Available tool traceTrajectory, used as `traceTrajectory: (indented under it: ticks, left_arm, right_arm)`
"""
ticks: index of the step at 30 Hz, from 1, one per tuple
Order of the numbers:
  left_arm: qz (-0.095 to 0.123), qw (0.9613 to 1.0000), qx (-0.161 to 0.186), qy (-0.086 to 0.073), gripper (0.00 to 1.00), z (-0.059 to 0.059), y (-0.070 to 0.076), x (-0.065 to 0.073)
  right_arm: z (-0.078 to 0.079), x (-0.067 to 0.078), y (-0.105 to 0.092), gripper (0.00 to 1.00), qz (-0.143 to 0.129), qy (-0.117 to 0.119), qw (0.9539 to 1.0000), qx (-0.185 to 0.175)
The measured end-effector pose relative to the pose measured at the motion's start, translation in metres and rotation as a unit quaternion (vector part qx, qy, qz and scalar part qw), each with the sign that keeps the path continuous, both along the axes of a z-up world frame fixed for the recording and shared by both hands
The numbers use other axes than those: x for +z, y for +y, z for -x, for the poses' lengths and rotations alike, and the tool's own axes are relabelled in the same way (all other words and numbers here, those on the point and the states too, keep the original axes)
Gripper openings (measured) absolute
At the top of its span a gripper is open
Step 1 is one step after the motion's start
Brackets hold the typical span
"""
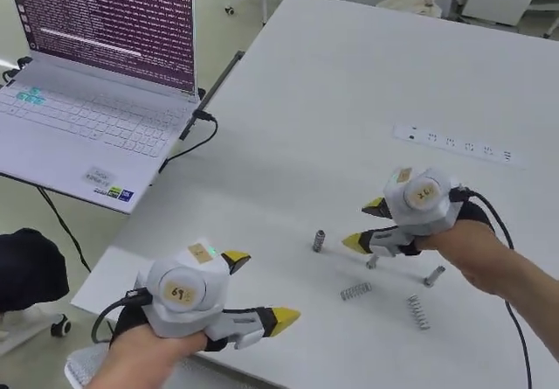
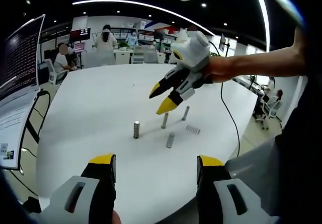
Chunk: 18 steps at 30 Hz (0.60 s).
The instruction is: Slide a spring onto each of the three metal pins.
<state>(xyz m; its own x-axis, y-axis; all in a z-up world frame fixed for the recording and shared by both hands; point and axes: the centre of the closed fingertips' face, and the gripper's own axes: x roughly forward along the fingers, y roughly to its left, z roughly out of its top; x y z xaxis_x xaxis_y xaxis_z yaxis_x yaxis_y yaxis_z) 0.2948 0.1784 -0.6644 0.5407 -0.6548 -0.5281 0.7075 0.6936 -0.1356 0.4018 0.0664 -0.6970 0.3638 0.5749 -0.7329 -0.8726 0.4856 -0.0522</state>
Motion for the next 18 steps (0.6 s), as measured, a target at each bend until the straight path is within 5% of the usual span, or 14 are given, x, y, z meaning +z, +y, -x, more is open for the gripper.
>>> traceTrajectory:
  ticks: [18]
  left_arm:
    - [-0.003,1.0000,-0.005,-0.006,0.61,-0.007,-0.001,0.002]
  right_arm:
    - [0.027,0.018,-0.024,0.45,-0.069,-0.008,0.9946,-0.077]
